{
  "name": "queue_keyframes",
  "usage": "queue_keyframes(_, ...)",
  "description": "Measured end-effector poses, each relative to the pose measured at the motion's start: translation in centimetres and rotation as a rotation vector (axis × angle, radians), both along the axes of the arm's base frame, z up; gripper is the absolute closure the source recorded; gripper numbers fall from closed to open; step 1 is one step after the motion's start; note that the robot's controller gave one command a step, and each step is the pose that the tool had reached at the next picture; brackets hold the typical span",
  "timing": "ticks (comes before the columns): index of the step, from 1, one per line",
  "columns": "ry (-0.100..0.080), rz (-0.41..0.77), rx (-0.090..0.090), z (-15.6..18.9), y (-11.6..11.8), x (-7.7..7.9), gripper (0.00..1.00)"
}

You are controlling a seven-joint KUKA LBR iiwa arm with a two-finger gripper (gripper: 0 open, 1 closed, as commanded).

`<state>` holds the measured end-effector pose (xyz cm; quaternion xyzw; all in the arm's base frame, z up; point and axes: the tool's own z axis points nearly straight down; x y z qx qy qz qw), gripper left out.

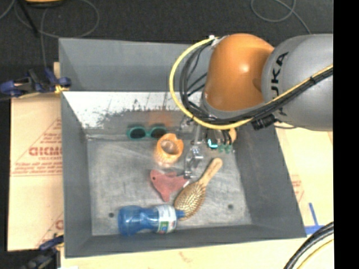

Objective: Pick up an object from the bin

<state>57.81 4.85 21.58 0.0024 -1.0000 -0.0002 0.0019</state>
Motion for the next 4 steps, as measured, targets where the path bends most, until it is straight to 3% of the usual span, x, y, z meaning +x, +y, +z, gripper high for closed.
queue_keyframes(2, -0.013, 0.004, 0.001, 0.1, 0.0, 0.2, 0.0)
queue_keyframes(3, -0.006, 0.276, 0.001, -3.8, 0.8, 0.8, 1.0)
queue_keyframes(4, -0.006, 0.274, 0.003, -3.8, 0.8, 0.8, 0.0)
